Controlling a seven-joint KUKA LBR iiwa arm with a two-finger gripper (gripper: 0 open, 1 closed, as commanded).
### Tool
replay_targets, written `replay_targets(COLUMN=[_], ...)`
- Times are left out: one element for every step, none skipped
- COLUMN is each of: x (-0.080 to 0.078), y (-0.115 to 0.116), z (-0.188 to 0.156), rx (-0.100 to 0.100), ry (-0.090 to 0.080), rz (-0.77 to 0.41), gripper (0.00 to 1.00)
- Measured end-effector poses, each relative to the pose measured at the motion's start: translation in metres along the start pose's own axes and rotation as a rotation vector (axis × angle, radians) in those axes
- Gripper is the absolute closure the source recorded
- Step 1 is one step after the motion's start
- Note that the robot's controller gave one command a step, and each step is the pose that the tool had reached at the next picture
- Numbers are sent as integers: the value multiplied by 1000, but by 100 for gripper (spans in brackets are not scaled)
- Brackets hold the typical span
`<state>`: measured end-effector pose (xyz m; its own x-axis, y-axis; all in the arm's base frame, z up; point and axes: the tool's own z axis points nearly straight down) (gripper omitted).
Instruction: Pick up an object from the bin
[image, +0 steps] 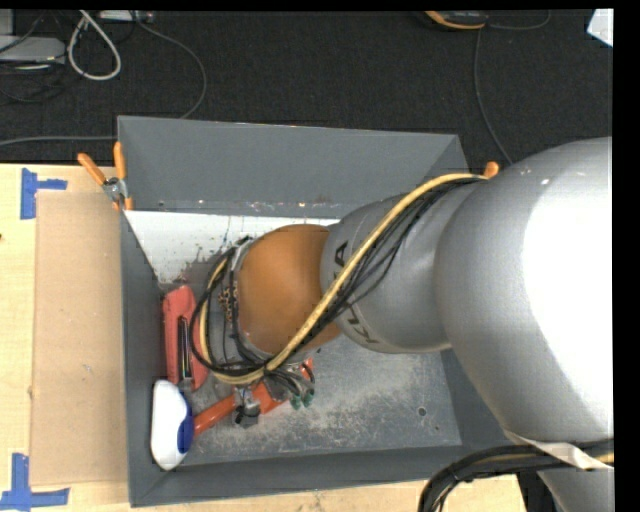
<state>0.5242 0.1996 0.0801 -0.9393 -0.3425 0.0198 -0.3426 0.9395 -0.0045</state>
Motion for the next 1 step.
replay_targets(x=[3], y=[1], z=[-35], rx=[-1], ry=[8], rz=[1], gripper=[100])
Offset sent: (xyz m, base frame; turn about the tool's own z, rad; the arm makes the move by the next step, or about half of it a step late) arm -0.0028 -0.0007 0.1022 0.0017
